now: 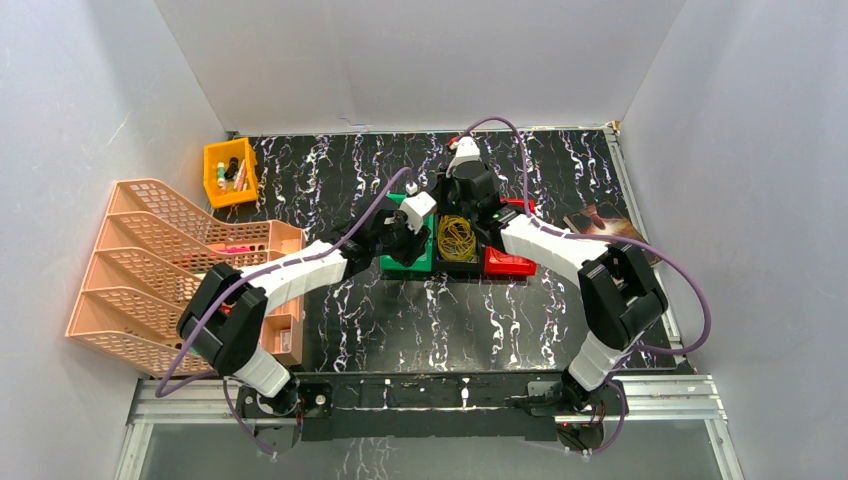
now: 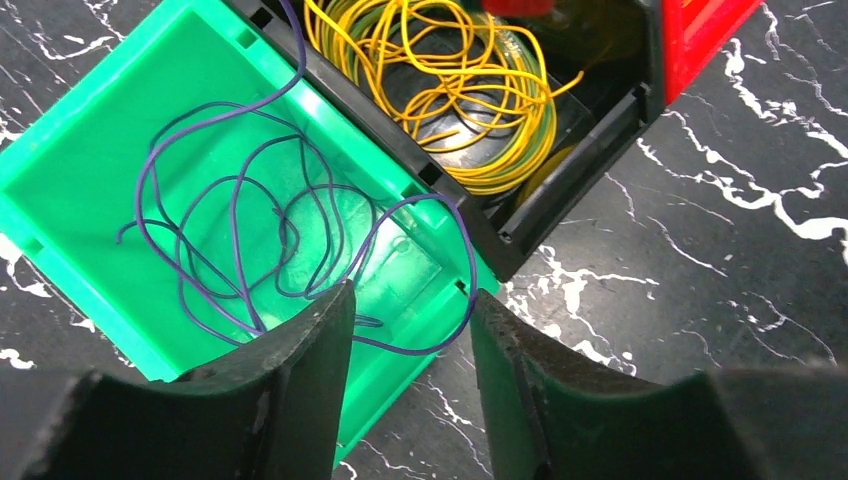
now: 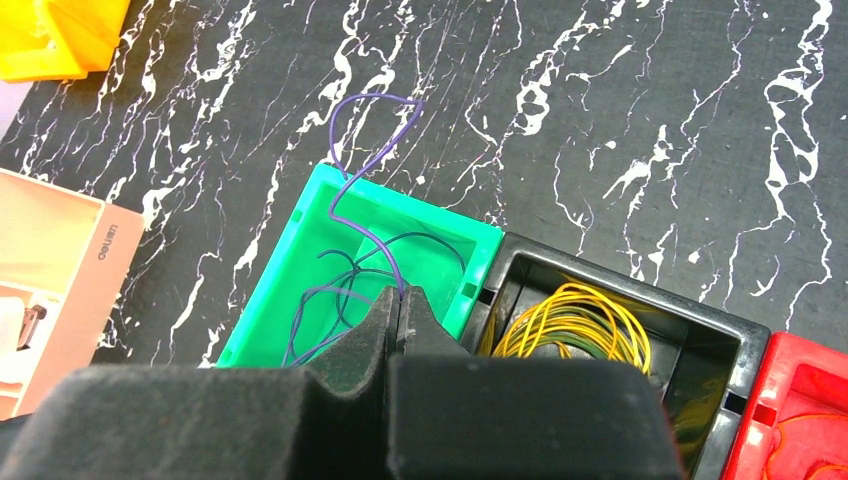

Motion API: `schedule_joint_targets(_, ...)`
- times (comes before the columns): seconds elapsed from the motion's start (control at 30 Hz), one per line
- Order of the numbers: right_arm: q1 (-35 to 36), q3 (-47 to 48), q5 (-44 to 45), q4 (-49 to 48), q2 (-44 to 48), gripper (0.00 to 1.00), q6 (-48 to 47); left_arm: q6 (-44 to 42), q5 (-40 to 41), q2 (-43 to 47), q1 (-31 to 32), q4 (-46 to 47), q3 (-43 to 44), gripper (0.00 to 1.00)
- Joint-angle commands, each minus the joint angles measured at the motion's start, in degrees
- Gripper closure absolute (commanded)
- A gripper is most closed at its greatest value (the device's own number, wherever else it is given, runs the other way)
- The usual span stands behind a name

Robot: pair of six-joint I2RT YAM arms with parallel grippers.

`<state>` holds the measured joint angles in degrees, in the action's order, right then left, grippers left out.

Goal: Untangle the cables
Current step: Place the cable in the bin.

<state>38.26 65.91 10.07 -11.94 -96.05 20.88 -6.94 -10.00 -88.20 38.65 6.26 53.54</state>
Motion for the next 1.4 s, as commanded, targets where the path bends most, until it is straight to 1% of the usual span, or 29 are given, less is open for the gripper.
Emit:
schedule_joint_targets(0.0,-0.23,2.03,-1.17,-1.48,-0.19,1.0,0.47,-0.65,4.26,-1.01,0.28,2.48,1.51,0.64)
schedule_joint_targets(0.03,-0.25,2.11,-1.32,-1.49,-0.23,1.0,0.47,-0.27,5.05,-1.16,0.28,2.44,1.44,0.71)
schedule_joint_targets(0.1,-0.22,1.96,-1.57,-1.54,-0.35,1.0,0.51,-0.28,7.98,-1.6,0.28,2.54,0.74,0.81)
schedule_joint_targets(0.17,-0.26,1.95,-1.86,-1.59,-0.38,1.0,0.51,0.23,9.98,-1.82,0.28,2.42,0.54,0.84)
schedule_joint_targets(0.23,-0.21,2.11,-2.29,-1.64,-0.45,1.0,0.57,1.42,13.77,-2.16,0.2,2.8,0.06,0.86)
schedule_joint_targets(0.33,-0.29,1.67,-4.4,-1.8,-0.94,1.0,1.22,4.97,13.23,-5.8,0.13,2.04,1.08,0.77)
schedule_joint_targets(0.37,-0.21,1.28,-4.34,-1.86,-0.94,1.0,1.33,5.87,12.9,-5.65,0.11,2.56,0.77,0.66)
schedule_joint_targets(0.4,-0.28,1.24,-4.23,-1.87,-0.93,1.0,1.13,6.43,12.59,-4.65,0.13,2.94,0.31,0.59)
schedule_joint_targets(0.47,-0.29,1.32,-4.5,-1.82,-1.13,1.0,0.99,6.96,12.44,-2.55,0.12,2.8,0.01,0.56)
schedule_joint_targets(0.53,-0.29,1.44,-4.85,-1.39,-1.48,1.0,0.77,7.56,12.7,0.17,0.11,2.75,-0.63,0.48)
schedule_joint_targets(0.67,-0.22,0.54,-5.09,-1.47,-1.43,1.0,0.78,8.82,13.38,4.8,0.11,2.88,-2.31,0.39)
schedule_joint_targets(0.8,-0.21,-0.24,-5.16,-1.49,-1.16,1.0,0.34,11.31,13.63,9.47,0.11,2.87,-5.29,0.37)
schedule_joint_targets(0.93,-0.26,-0.1,-5.98,-0.92,-1.29,1.0,-0.76,14.44,14.82,16.5,0.02,2.56,-9.27,0.37)
schedule_joint_targets(1.07,-0.21,1.16,-7.23,1.16,-2.24,1.0,-2.39,18.27,18.75,22.62,-0.33,0.76,-12.22,0.36)
schedule_joint_targets(1.2,-0.2,3.08,-7.8,4.81,-3.35,1.0,-3.23,20.58,23.68,26.23,-0.57,-2.68,-12.33,0.36)
schedule_joint_targets(1.37,0.22,5.99,-8.17,10.4,-6.4,1.0,-5.6,20.97,27.59,28.18,-0.74,-5.87,-11.54,0.36)
